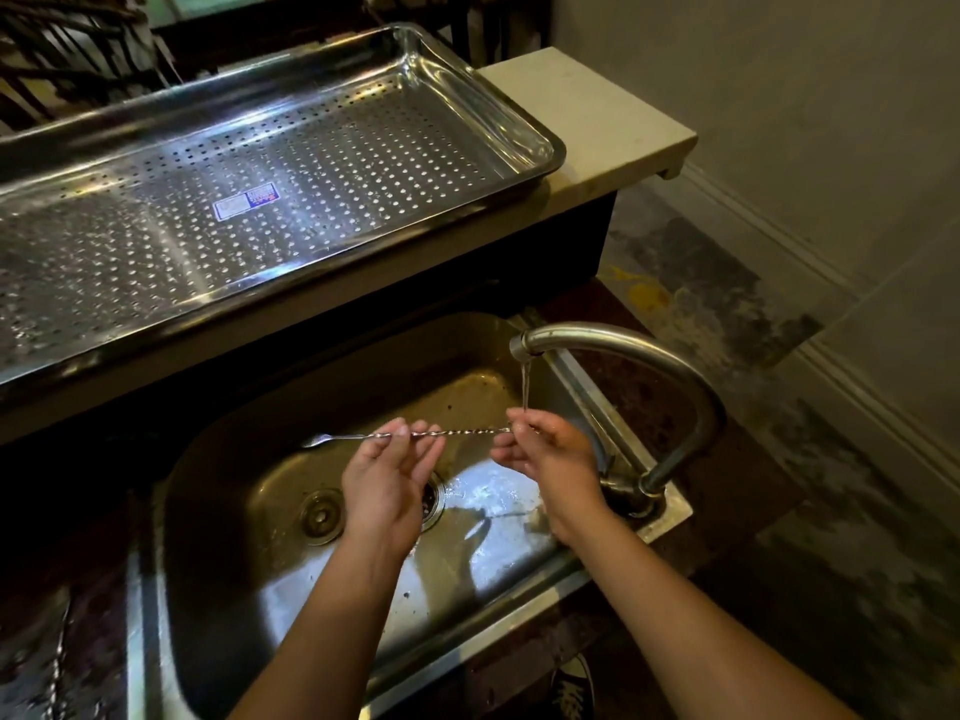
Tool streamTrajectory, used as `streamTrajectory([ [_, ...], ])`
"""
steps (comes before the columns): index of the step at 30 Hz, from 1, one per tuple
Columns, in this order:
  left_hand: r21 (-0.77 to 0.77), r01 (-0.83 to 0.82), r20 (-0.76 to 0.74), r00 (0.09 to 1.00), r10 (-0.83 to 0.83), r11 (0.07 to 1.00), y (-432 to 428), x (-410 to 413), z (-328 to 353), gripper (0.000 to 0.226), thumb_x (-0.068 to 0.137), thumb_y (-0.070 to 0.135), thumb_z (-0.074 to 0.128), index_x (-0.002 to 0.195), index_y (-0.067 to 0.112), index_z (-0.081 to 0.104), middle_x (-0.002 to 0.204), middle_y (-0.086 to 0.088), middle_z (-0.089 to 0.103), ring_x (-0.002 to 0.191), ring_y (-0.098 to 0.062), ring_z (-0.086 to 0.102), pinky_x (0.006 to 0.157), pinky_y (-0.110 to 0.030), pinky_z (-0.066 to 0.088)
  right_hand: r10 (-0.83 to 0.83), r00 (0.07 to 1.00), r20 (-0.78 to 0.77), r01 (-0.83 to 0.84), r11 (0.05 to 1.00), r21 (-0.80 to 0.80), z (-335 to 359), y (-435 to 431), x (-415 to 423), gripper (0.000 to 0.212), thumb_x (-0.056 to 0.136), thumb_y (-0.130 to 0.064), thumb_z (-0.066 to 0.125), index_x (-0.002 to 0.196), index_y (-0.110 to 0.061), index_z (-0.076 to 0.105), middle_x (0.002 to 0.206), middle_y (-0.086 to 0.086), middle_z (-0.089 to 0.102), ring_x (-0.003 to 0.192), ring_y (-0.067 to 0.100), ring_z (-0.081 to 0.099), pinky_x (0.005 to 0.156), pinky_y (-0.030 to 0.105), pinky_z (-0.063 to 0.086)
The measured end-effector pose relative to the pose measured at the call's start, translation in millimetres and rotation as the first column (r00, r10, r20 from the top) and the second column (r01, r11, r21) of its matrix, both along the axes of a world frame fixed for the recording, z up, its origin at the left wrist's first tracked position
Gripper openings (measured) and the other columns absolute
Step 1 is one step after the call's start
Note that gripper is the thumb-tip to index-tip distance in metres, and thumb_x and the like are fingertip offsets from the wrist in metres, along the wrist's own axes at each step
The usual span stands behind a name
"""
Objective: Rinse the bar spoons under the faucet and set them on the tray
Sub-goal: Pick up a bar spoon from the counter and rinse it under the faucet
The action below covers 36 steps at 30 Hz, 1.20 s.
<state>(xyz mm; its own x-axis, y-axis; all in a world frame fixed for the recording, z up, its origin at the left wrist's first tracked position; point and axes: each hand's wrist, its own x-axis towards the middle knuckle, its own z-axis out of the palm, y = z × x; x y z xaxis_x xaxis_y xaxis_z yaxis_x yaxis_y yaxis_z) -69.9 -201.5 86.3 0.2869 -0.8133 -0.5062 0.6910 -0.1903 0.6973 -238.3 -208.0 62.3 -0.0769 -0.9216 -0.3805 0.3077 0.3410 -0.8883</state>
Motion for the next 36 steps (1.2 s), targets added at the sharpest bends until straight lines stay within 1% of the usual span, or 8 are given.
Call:
streamTrajectory([
  [5,0.136,0.077,-0.207,0.977,-0.048,0.988,-1.5,-26.3,-12.7,0.006,0.094,-0.002,0.05,0.098,-0.001,0.055,0.086,-0.02,0.065,0.077,-0.028,0.073,0.062,-0.033,0.06,0.06,0.968,-0.245,-0.069,0.997,-0.031,20.8,-3.5,-0.1,0.011,0.091,-0.025,0.069,0.086,-0.014,0.069,0.061,0.008,0.07,0.05,0.016,0.064,0.055,0.028,0.055],
  [9,0.159,0.191,-0.341,0.931,-0.127,0.969,-1.5,-48.6,-20.5,0.014,0.095,0.005,0.052,0.106,-0.003,0.054,0.093,-0.021,0.063,0.079,-0.027,0.073,0.062,-0.03,0.059,0.071,0.834,-0.548,-0.121,0.991,-0.056,37.0,-2.0,-16.9,0.023,0.089,-0.042,0.066,0.077,-0.023,0.067,0.061,0.0,0.07,0.045,0.01,0.061,0.052,0.028,0.052],
  [12,0.129,0.283,-0.433,0.878,-0.203,0.951,-5.4,-69.8,-18.4,0.012,0.094,0.007,0.053,0.099,-0.004,0.056,0.086,-0.02,0.066,0.075,-0.026,0.073,0.065,-0.03,0.06,0.036,0.712,-0.701,-0.163,0.98,-0.115,46.2,11.7,-30.0,0.018,0.092,-0.043,0.061,0.083,-0.03,0.067,0.066,-0.01,0.069,0.056,0.001,0.065,0.054,0.015,0.049],
  [19,0.097,0.382,-0.427,0.85,-0.308,0.919,-21.0,-99.9,0.9,0.024,0.096,0.026,0.052,0.078,0.01,0.058,0.058,-0.003,0.061,0.044,-0.013,0.058,0.043,-0.022,0.05,-0.032,0.693,-0.72,-0.176,0.961,-0.212,52.7,42.4,-43.7,0.018,0.093,-0.038,0.059,0.105,-0.033,0.07,0.092,-0.019,0.071,0.087,-0.005,0.066,0.072,0.015,0.051],
  [27,0.301,-0.015,-0.167,0.984,0.068,0.954,-11.0,-15.5,-19.8,0.028,0.098,0.035,0.047,0.103,0.011,0.061,0.074,-0.005,0.066,0.059,-0.017,0.061,0.046,-0.025,0.049,0.062,0.819,-0.57,-0.162,0.979,-0.126,29.9,51.1,-17.4,0.022,0.094,-0.022,0.064,0.085,-0.041,0.07,0.078,-0.015,0.075,0.066,0.002,0.071,0.062,0.025,0.055],
  [30,0.307,-0.058,-0.087,0.992,0.089,0.95,11.3,6.6,-30.8,0.023,0.1,0.027,0.044,0.114,0.016,0.058,0.082,-0.008,0.069,0.07,-0.021,0.065,0.057,-0.032,0.05,0.203,0.67,-0.714,-0.314,0.949,-0.025,11.3,59.8,11.0,0.019,0.096,-0.029,0.061,0.079,-0.035,0.069,0.07,-0.007,0.073,0.061,0.007,0.068,0.061,0.03,0.055],
  [34,0.281,0.041,0.014,0.999,-0.047,0.959,47.5,22.6,-47.7,0.025,0.102,0.018,0.037,0.119,0.011,0.054,0.064,-0.007,0.065,0.055,-0.02,0.061,0.056,-0.03,0.049,0.442,0.237,-0.865,-0.628,0.749,0.211,-15.4,72.3,57.2,0.028,0.097,-0.048,0.048,0.103,-0.026,0.066,0.091,0.002,0.075,0.089,0.025,0.067,0.073,0.035,0.051],
  [36,0.337,-0.009,0.13,0.991,-0.037,0.942,58.8,49.2,-53.6,0.022,0.1,0.009,0.038,0.115,0.006,0.054,0.059,-0.008,0.059,0.047,-0.019,0.055,0.051,-0.028,0.047,0.513,0.2,-0.834,-0.69,0.679,0.252,-22.7,76.0,68.0,0.03,0.096,-0.05,0.049,0.108,-0.029,0.066,0.099,0.001,0.075,0.095,0.024,0.066,0.075,0.035,0.05],
])
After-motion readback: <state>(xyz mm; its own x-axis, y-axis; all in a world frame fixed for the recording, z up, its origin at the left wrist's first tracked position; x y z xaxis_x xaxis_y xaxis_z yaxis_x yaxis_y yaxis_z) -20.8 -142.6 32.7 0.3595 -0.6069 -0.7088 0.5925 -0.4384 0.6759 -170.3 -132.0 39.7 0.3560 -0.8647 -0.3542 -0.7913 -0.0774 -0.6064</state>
